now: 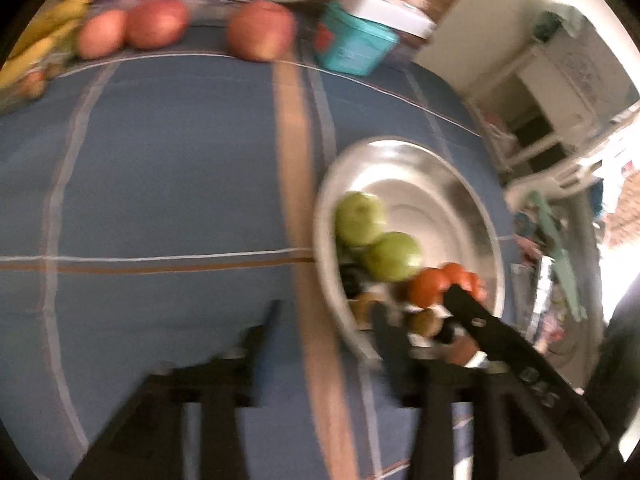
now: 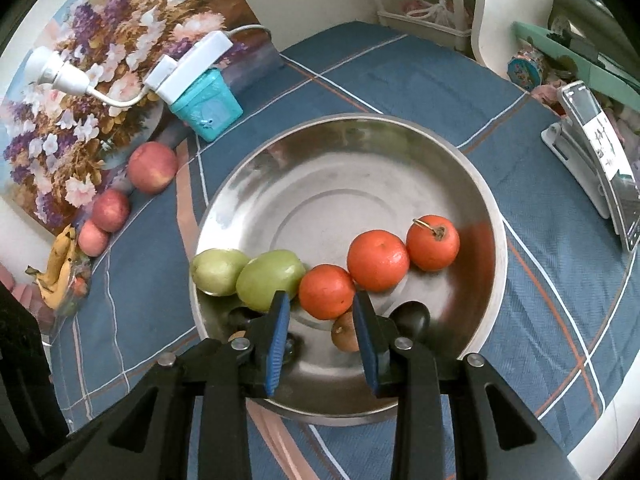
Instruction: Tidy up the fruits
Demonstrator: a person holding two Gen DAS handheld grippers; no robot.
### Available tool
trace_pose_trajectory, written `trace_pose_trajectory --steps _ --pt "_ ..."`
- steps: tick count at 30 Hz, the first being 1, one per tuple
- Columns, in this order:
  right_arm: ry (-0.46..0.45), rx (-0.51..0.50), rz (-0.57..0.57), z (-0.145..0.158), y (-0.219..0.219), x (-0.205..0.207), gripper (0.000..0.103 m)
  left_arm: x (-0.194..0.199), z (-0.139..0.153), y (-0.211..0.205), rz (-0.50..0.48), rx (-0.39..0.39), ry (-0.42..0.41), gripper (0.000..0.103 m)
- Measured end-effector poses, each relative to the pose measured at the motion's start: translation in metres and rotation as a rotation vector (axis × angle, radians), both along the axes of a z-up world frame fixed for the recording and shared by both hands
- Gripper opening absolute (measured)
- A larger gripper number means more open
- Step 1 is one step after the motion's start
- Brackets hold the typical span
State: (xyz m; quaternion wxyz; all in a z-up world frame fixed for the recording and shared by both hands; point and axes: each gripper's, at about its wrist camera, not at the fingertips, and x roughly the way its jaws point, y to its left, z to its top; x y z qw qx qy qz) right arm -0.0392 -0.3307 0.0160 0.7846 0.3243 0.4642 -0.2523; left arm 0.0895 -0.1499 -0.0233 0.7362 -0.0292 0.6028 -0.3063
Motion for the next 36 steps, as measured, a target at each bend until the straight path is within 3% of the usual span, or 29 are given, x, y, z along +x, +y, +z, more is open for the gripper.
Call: trace_pose_trajectory --steps 1,5,9,11,14,19,23,29,36 --pt "-0.001 -0.011 0.012 0.002 0.004 0.001 0.038 0.002 0.000 0.009 0.034 0.028 -0.011 0.075" --pt "0.006 -0.051 0.056 0.008 0.018 0.001 0.054 0.008 -0.003 0.038 0.126 0.122 -0.056 0.080" --pt "0.033 -0.113 0.118 0.009 0.036 0.001 0.061 0.008 -0.007 0.064 0.212 0.234 -0.122 0.103" --pt "0.048 -0.140 0.156 0.006 0.046 0.002 0.075 0.004 -0.008 0.074 0.247 0.296 -0.159 0.103" --pt "0.067 -0.184 0.226 0.001 0.062 0.002 0.087 -0.002 -0.010 0.089 0.262 0.348 -0.192 0.103" --pt "0.058 -0.241 0.284 0.003 0.079 -0.002 0.089 -0.009 -0.010 0.104 0.274 0.375 -0.178 0.103" --pt "0.055 -0.269 0.306 0.005 0.087 -0.009 0.090 -0.023 -0.004 0.107 0.266 0.476 -0.217 0.103" --pt "0.057 -0.268 0.319 0.005 0.095 -0.016 0.091 -0.042 0.003 0.112 0.276 0.550 -0.246 0.103" --pt "0.051 -0.273 0.320 0.006 0.100 -0.020 0.091 -0.054 0.007 0.117 0.269 0.536 -0.232 0.103"
